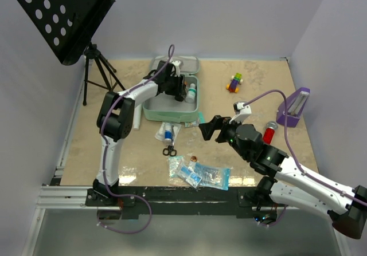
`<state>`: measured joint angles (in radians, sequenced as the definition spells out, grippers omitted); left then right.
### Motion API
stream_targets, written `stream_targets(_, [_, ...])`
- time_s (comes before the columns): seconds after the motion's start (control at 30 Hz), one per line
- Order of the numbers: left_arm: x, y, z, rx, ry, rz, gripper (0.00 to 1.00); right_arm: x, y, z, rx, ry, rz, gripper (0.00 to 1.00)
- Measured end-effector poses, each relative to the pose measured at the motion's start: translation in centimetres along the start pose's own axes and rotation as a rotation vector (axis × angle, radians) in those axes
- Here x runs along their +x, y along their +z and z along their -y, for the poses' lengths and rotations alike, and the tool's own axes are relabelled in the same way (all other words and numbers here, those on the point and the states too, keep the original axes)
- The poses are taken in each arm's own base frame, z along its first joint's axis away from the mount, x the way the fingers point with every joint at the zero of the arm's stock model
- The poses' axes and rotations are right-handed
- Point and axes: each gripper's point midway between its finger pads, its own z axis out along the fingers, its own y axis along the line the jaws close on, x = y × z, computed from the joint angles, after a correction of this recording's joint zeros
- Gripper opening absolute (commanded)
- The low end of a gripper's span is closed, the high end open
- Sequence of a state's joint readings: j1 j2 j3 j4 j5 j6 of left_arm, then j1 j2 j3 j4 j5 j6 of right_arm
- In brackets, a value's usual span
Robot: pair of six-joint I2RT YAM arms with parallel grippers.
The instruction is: Organize the medicine kit
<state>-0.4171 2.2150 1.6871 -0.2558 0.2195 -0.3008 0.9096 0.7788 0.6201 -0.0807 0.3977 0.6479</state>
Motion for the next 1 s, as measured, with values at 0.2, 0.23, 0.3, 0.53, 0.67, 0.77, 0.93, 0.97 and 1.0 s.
stream_targets(0.2, [-0.5,0.5,1.0,0.057,-0.022,0.018,0.52,0.1,0.1,0.0,0.002,-0.001,-0.003,0.98])
stream_targets(0.23, [-0.5,0.6,1.1,0.061,-0.023,0.017,0.56,0.2,0.1,0.0,0.003,-0.002,-0.004,0.98])
stream_targets(0.3, [-0.4,0.7,1.0,0.065,-0.031,0.013,0.65,0.3,0.2,0.1,0.006,-0.004,-0.008,0.98])
stream_targets(0.53, [-0.6,0.8,0.9,0.067,-0.042,0.023,0.8,0.3,0.2,0.1,0.006,-0.004,-0.008,0.98])
stream_targets(0.67, [-0.6,0.7,0.8,0.061,-0.042,0.022,0.81,0.3,0.2,0.1,0.005,-0.003,-0.008,0.98])
stream_targets(0.77, [-0.9,0.0,1.1,0.062,-0.04,0.026,0.83,0.2,0.1,0.1,0.002,0.0,-0.004,0.98])
stream_targets(0.93, [-2.0,-3.6,1.9,0.051,-0.031,0.067,0.85,-0.5,-0.5,-0.2,-0.013,0.014,0.017,0.98])
stream_targets(0.97, [-2.6,-4.9,2.2,0.047,-0.027,0.087,0.86,-0.6,-0.5,-0.2,-0.015,0.015,0.02,0.98])
stream_targets(1.0, [-3.1,-6.3,2.5,0.042,-0.022,0.111,0.86,-0.7,-0.6,-0.3,-0.017,0.017,0.022,0.98])
